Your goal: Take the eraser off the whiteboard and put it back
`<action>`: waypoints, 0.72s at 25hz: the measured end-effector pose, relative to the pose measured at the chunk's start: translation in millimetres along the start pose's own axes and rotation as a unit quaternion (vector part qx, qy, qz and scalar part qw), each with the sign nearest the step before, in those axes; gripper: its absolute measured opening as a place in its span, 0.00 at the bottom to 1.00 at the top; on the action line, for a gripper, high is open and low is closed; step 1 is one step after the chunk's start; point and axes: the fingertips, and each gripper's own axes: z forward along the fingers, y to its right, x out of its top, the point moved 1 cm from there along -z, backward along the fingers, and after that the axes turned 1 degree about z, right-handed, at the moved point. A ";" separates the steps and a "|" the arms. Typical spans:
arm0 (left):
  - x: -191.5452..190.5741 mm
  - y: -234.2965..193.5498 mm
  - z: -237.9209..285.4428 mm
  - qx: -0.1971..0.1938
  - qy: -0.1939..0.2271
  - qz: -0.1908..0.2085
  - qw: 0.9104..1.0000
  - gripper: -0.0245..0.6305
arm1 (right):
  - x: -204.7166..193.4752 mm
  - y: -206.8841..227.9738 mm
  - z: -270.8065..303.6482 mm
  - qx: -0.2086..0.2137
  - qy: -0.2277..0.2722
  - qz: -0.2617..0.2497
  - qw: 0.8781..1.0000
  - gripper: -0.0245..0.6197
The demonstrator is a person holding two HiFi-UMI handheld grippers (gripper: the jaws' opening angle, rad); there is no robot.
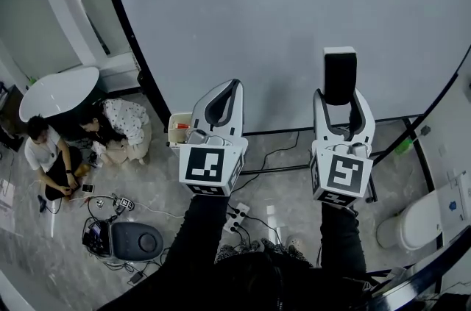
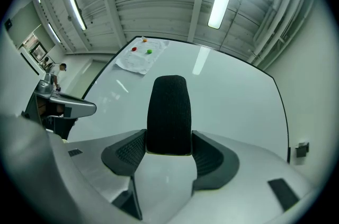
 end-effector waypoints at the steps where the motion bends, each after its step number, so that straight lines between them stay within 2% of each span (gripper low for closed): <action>1: -0.9 1.1 1.8 0.001 -0.001 -0.002 1.000 0.05 | -0.1 3.1 -0.2 -0.004 -0.001 -0.002 1.000 0.47; 11: -6.6 39.3 31.2 -0.027 -0.002 -0.015 1.000 0.05 | -26.7 48.3 -2.5 -0.026 -0.032 0.004 0.999 0.47; 18: -7.7 82.8 59.8 -0.052 -0.002 -0.017 0.998 0.05 | -40.6 98.5 -9.2 -0.048 -0.043 -0.001 0.998 0.47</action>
